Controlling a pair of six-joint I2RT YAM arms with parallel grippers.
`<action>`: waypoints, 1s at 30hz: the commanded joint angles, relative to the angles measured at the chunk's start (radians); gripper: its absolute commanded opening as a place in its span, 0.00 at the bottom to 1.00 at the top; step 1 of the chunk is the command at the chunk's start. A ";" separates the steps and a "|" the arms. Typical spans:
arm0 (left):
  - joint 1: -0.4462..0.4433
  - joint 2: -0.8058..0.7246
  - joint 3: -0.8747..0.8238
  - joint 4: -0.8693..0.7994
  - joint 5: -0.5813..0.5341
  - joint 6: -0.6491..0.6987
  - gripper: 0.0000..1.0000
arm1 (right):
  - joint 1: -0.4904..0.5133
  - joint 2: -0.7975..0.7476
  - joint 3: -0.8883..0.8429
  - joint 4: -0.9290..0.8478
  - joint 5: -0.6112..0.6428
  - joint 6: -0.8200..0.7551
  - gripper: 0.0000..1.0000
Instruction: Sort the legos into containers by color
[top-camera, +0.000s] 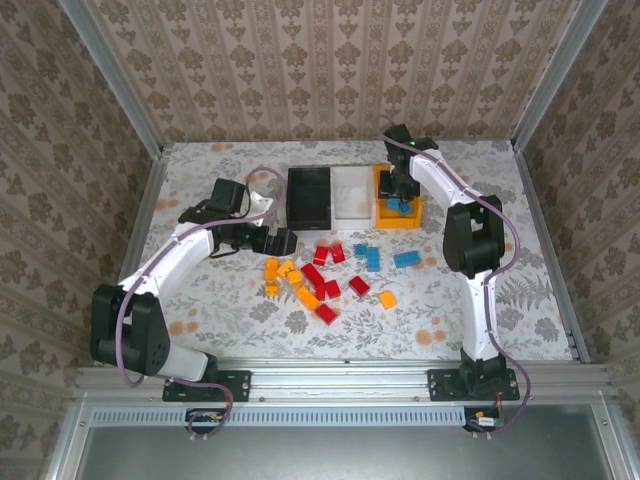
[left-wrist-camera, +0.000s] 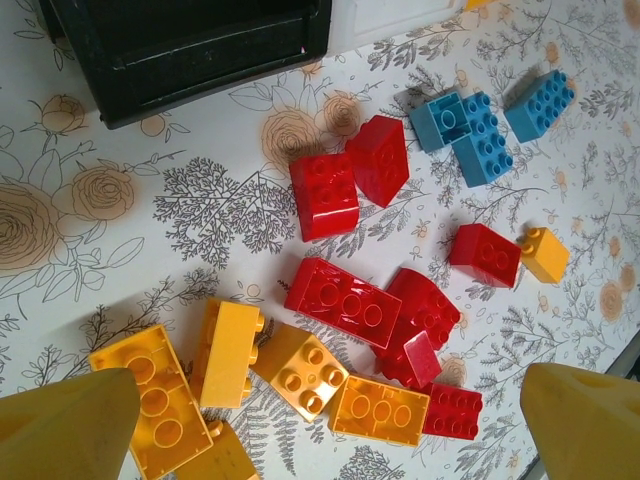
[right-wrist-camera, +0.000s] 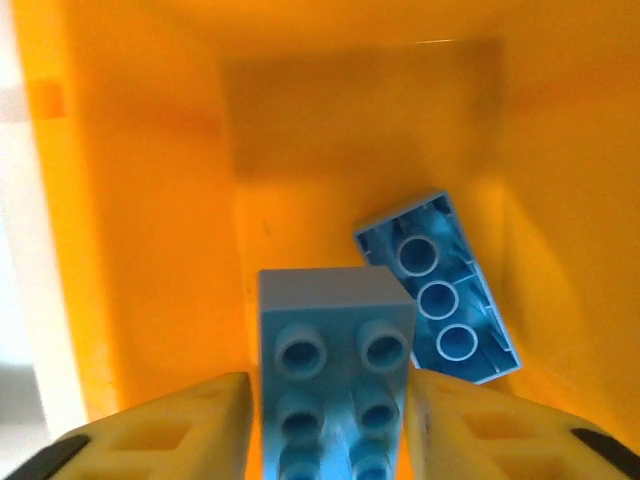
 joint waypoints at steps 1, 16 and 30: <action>-0.001 0.020 0.033 -0.031 -0.008 0.034 1.00 | 0.001 0.033 0.022 -0.026 -0.024 0.000 0.53; 0.000 0.019 0.037 -0.032 0.002 0.034 1.00 | 0.033 -0.456 -0.389 0.041 -0.054 0.037 0.63; -0.008 0.010 0.033 -0.026 0.013 0.029 1.00 | 0.327 -0.663 -0.916 0.020 -0.053 0.050 0.74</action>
